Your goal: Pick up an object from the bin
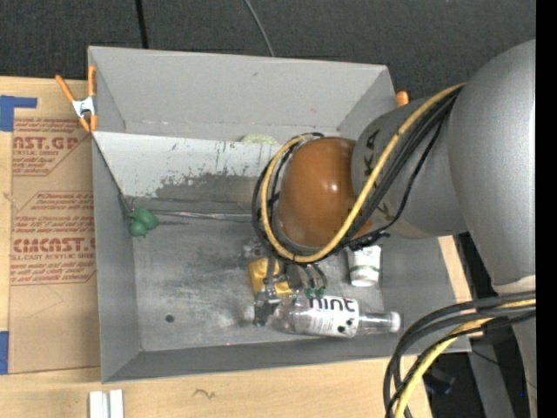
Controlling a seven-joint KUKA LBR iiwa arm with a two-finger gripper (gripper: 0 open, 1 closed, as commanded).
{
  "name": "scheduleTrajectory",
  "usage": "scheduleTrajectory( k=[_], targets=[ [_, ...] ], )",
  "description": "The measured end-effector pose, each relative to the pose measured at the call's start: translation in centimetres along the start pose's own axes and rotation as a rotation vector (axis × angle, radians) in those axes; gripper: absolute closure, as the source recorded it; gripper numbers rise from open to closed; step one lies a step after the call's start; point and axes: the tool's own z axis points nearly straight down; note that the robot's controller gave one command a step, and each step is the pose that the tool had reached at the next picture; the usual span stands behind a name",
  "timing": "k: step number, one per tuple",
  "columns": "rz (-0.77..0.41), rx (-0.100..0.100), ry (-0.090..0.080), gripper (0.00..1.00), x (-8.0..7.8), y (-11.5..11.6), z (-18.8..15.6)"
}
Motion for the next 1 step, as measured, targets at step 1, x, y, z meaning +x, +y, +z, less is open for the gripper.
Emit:
scheduleTrajectory(
  k=[1],
  targets=[
    [-0.141, 0.000, 0.003, 0.00, 2.04, 0.57, 2.27]
  ],
)
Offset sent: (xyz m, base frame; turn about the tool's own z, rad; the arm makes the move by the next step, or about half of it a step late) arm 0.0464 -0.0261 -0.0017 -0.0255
